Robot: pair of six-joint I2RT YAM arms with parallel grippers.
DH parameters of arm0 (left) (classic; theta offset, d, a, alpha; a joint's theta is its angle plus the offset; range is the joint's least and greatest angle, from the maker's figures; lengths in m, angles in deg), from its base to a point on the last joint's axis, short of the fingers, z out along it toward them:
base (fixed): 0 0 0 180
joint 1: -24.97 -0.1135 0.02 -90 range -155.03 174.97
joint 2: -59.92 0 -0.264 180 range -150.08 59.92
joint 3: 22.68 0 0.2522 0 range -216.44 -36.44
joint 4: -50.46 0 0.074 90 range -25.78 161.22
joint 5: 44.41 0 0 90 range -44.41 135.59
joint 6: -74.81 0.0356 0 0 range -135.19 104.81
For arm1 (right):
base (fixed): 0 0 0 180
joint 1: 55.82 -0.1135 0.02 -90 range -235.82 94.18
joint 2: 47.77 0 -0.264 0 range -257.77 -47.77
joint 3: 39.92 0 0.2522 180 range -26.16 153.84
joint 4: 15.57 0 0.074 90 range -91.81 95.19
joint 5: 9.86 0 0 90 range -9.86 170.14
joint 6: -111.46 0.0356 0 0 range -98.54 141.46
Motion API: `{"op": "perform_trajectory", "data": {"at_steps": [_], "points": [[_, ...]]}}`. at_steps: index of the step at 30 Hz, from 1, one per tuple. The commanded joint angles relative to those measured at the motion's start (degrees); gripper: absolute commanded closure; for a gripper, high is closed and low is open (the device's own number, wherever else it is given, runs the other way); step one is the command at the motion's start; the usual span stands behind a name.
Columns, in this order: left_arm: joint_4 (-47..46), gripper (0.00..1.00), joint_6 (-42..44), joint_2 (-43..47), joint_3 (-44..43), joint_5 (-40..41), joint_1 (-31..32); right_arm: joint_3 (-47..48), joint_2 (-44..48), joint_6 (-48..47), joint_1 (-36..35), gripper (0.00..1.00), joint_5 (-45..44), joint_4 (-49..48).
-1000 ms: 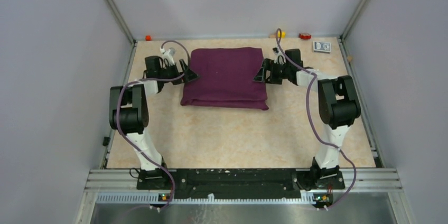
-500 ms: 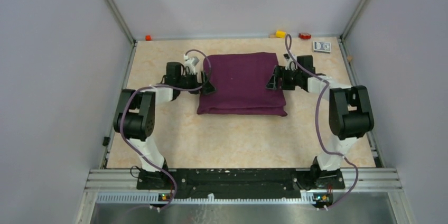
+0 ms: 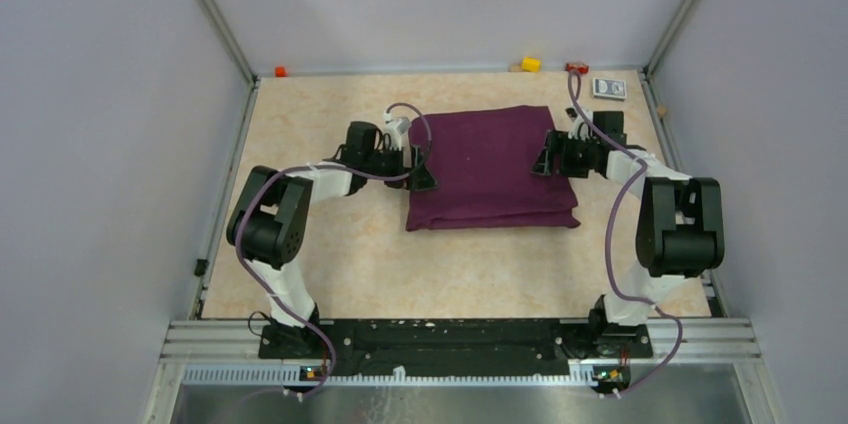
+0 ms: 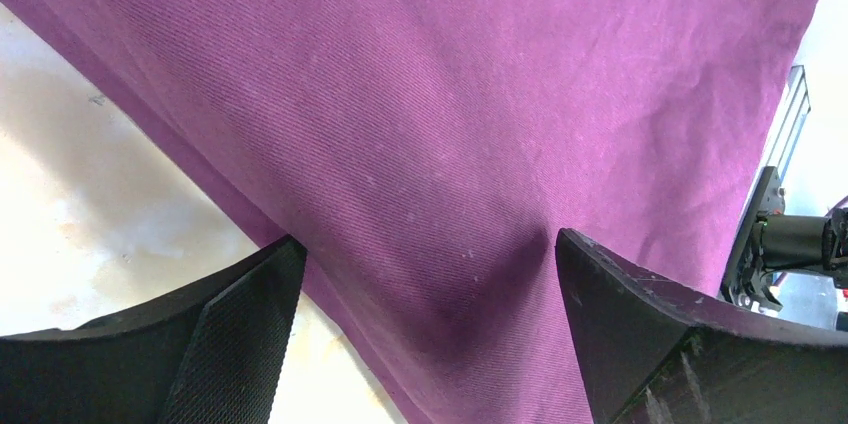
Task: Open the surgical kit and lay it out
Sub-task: Move the surgical kit at the center of the board.
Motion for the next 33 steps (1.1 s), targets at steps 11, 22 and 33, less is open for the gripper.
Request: {"op": "perform_trajectory", "data": {"at_steps": [11,22,33], "points": [[4.51,0.01,1.05,-1.99,-9.50,-2.43,0.26,5.63,-1.47,7.36,-6.33,0.25,16.79,-6.23],[7.92,0.01,8.17,0.73,-12.79,3.18,-1.38,6.00,1.86,5.59,-5.17,0.19,11.37,-3.14],[3.21,0.01,20.11,10.66,-15.27,8.09,-0.98,4.26,13.94,5.63,4.49,0.14,5.50,0.05]]}}
